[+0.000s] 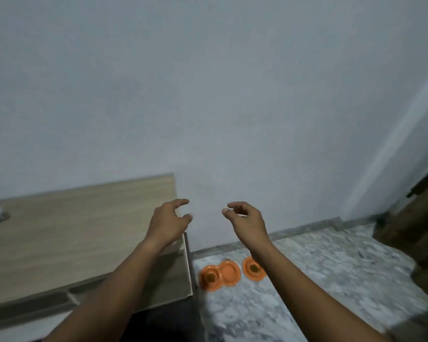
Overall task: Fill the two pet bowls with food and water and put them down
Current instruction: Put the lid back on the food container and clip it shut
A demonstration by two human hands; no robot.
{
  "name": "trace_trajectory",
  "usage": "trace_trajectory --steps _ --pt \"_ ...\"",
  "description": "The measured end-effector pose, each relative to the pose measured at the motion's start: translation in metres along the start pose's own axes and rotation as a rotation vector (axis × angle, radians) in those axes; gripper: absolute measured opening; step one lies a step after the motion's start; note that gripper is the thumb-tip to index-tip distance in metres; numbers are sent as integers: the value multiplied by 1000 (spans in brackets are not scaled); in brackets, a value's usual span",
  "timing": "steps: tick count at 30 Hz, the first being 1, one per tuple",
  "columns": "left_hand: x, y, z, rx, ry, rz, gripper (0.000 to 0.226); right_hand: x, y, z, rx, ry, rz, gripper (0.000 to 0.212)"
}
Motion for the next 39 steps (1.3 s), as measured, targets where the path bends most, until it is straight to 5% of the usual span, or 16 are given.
trace_trajectory --steps 7,20,39 --pt "97 138 -88 -87 28 63 35 38 -130 -107 145 93 -42 21" --pt "417 347 -173 -103 142 132 36 7 -498 -243 365 69 -75 18" --pt "776 437 -140 -118 627 127 45 -134 -861 -243 579 -188 -317 13"
Point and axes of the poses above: each hand's wrist, its own z-axis towards the middle knuckle, its own y-axis out of the back of the hand, x = y × z, the point moved 4 cm from there along z, towards the middle knuckle, and after that the axes turned 13 degrees about z, right-handed, at the moved point
